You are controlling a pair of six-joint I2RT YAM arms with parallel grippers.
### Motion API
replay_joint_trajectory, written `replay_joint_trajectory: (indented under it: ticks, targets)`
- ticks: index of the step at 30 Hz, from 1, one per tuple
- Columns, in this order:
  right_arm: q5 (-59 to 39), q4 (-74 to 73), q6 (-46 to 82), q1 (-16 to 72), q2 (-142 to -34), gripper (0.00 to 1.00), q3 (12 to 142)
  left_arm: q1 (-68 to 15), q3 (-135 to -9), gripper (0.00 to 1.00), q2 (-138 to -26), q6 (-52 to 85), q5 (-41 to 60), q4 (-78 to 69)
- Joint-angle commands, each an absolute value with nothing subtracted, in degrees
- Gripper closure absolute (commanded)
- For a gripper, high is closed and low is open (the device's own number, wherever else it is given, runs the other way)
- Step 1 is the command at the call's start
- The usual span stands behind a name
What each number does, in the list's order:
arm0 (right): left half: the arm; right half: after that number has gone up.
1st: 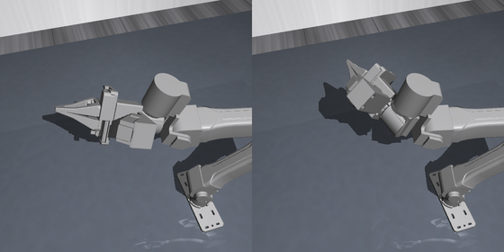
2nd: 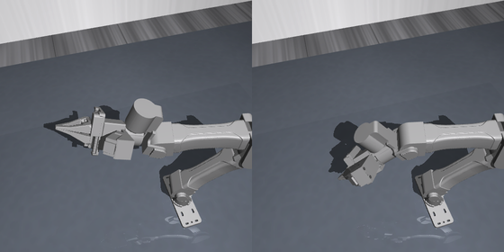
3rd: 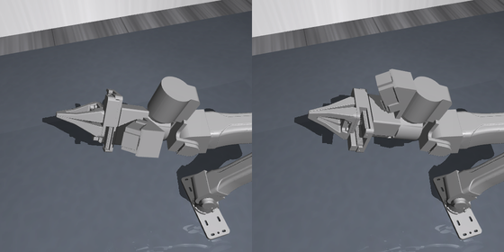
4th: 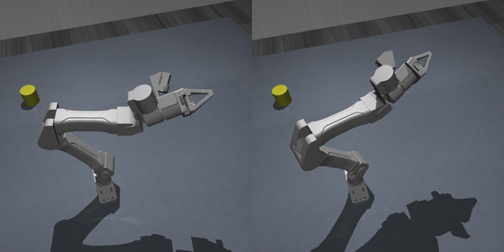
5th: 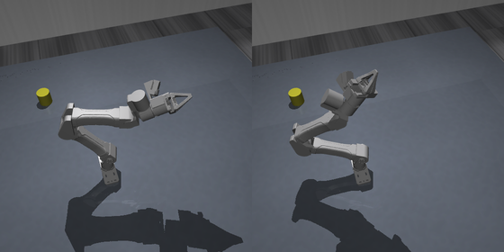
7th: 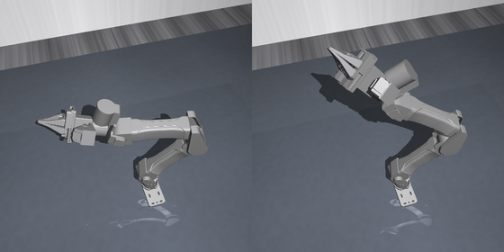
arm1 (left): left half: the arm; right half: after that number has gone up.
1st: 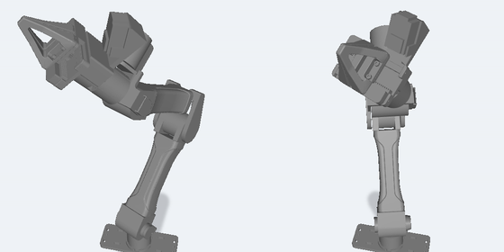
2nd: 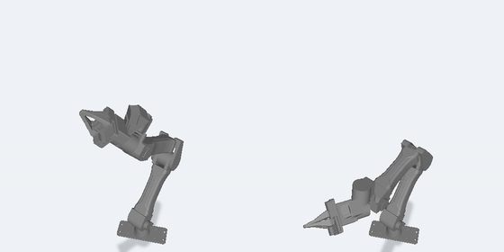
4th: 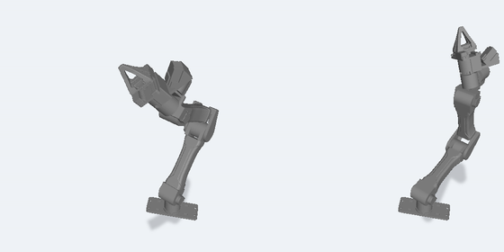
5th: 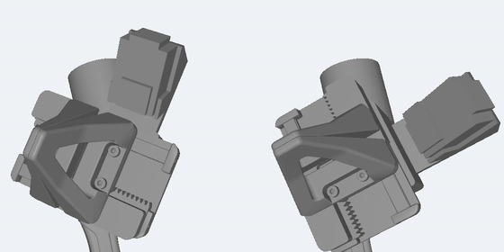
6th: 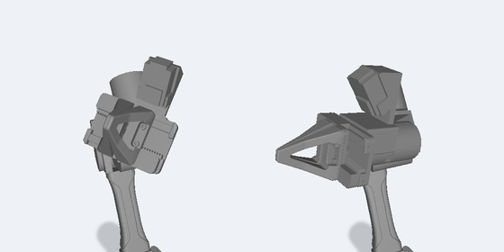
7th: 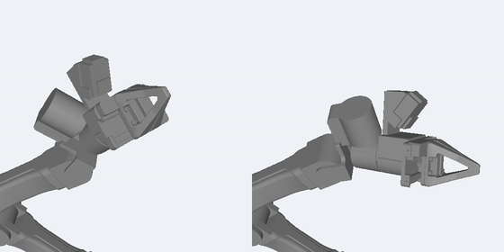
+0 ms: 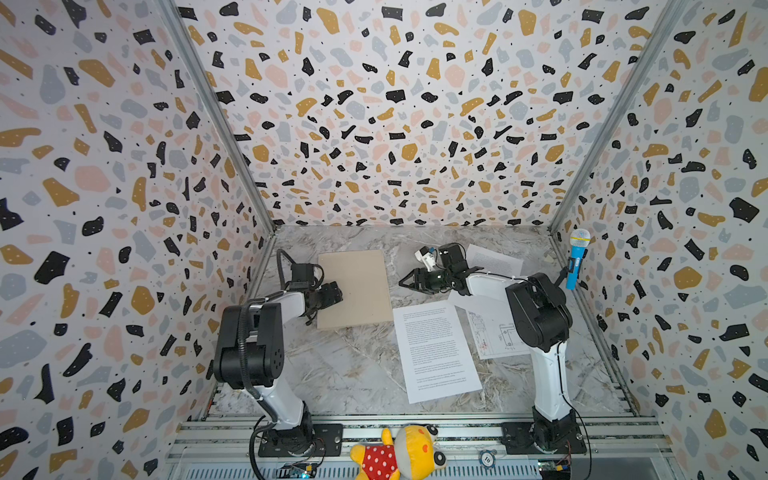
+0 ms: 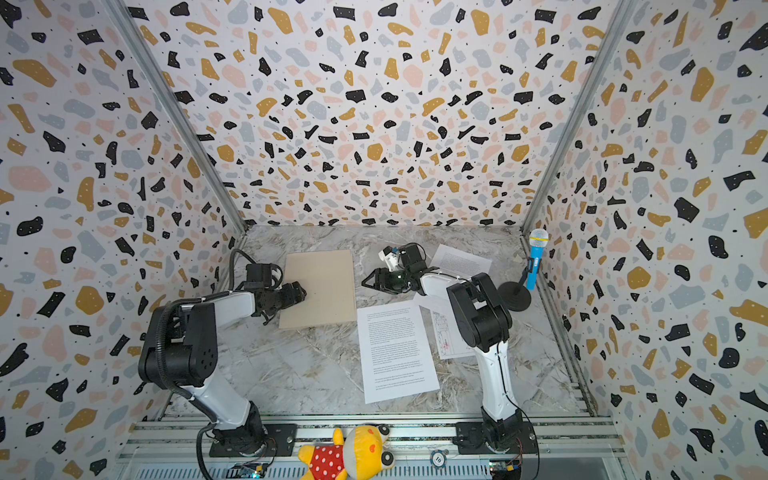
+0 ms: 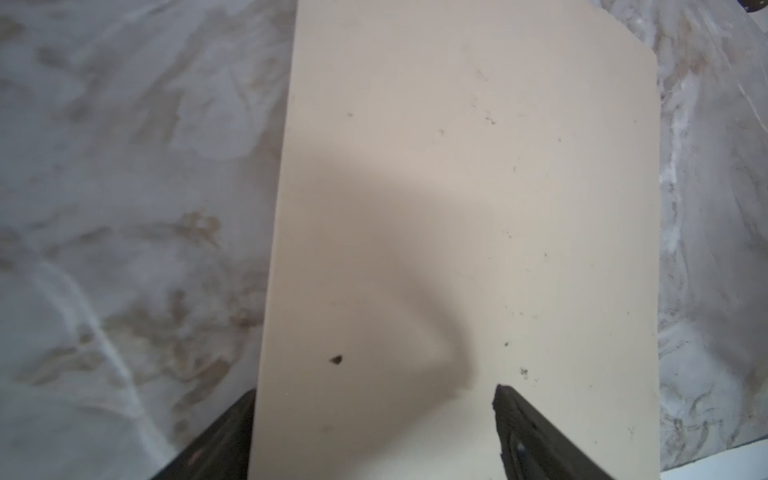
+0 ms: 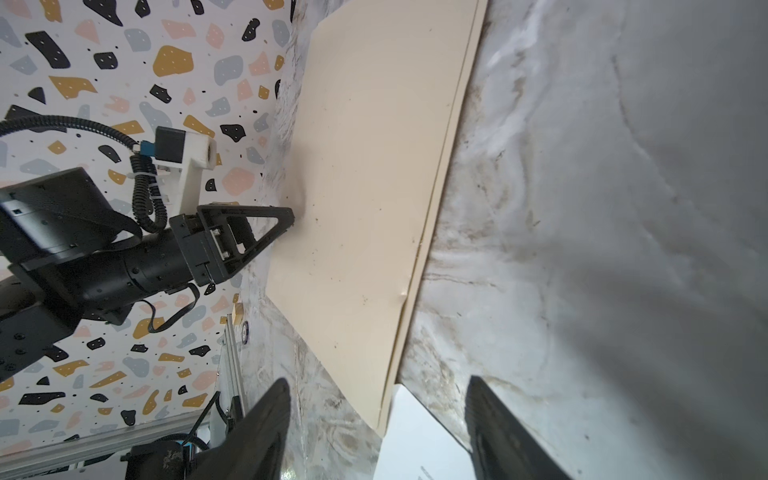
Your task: Put the files into the folder
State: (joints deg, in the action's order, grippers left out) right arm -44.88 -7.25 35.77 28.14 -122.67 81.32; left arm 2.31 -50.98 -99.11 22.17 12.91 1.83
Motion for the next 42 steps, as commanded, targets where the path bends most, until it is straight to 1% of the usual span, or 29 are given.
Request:
replay_joint_trajectory:
  ticks: [1, 7, 14, 19, 23, 27, 35, 42]
  targets:
    - [-46.13, -5.59, 35.9, 27.62, -123.01, 0.33, 83.28, 1.67, -52.44, 0.13, -100.86, 23.77, 12.56, 2.48]
    - [-45.94, -5.03, 35.58, 26.64, -122.98, 0.33, 82.27, 0.94, -54.69, 0.13, -101.98, 23.6, 13.53, 2.25]
    - [-46.59, -4.88, 34.82, 26.86, -123.2, 0.33, 82.87, -2.76, -57.13, 0.13, -103.7, 22.21, 12.1, 3.37]
    - [-46.16, -5.14, 35.08, 27.95, -123.47, 0.33, 83.11, -3.08, -55.75, 0.13, -102.3, 23.03, 12.24, 1.92]
    - [-45.79, -6.94, 36.74, 28.02, -124.02, 0.33, 83.09, -3.08, -54.73, 0.13, -99.98, 22.9, 9.28, 3.65]
    - [-46.0, -5.49, 36.83, 28.55, -126.12, 0.33, 86.13, -3.08, -52.51, 0.13, -98.79, 23.87, 11.04, 2.47]
    - [-45.36, -1.96, 35.36, 29.18, -129.14, 0.35, 89.96, -3.08, -51.33, 0.13, -99.91, 24.43, 12.91, 1.33]
    - [-45.73, -2.21, 34.63, 29.31, -128.26, 0.36, 88.44, -3.25, -51.6, 0.13, -100.65, 23.91, 13.75, 0.88]
